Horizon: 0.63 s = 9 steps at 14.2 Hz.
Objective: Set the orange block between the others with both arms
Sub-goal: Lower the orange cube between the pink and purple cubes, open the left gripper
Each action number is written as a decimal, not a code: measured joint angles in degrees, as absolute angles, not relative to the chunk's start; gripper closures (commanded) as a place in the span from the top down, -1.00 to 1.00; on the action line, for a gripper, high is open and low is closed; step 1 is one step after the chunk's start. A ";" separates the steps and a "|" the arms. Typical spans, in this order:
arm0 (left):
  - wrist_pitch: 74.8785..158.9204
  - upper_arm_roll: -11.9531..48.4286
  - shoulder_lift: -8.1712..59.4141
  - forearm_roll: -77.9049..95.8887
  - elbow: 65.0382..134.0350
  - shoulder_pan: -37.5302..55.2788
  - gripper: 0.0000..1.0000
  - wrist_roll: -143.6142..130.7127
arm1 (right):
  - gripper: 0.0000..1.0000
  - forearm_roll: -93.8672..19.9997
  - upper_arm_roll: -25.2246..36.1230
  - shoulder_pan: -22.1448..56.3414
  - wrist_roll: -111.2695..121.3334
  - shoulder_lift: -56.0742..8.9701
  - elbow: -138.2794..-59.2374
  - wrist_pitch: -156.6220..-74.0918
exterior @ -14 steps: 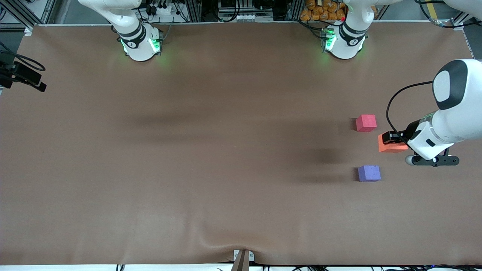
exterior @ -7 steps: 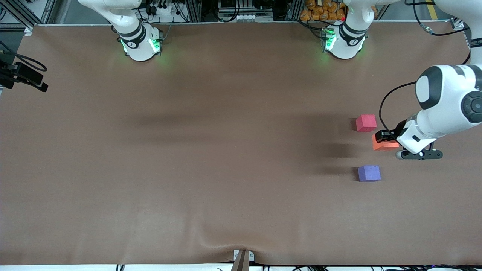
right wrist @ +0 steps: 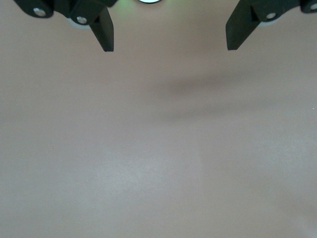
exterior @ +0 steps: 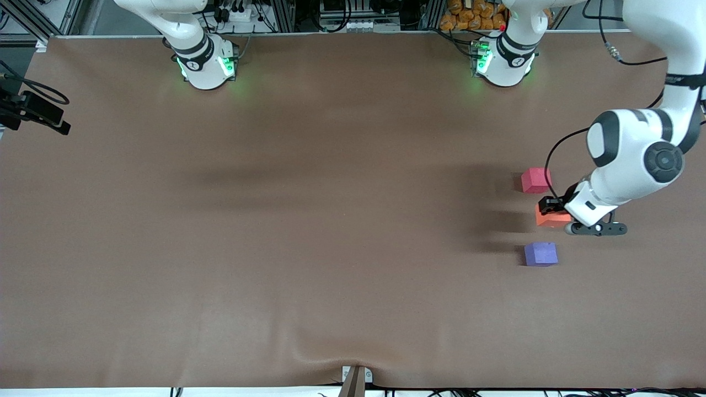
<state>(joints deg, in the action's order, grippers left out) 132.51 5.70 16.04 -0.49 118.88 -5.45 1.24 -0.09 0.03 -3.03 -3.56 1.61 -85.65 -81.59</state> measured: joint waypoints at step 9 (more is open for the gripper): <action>138.62 5.69 20.79 -0.49 120.76 -7.73 -0.62 4.81 | 1.00 -0.08 0.04 -3.03 -3.56 1.61 -85.65 -81.59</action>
<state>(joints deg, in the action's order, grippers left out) 138.62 5.69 20.79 -0.49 120.76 -7.73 4.81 -0.08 0.04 -3.03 -3.56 1.61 -85.65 -81.59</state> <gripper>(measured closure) 0.436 0.000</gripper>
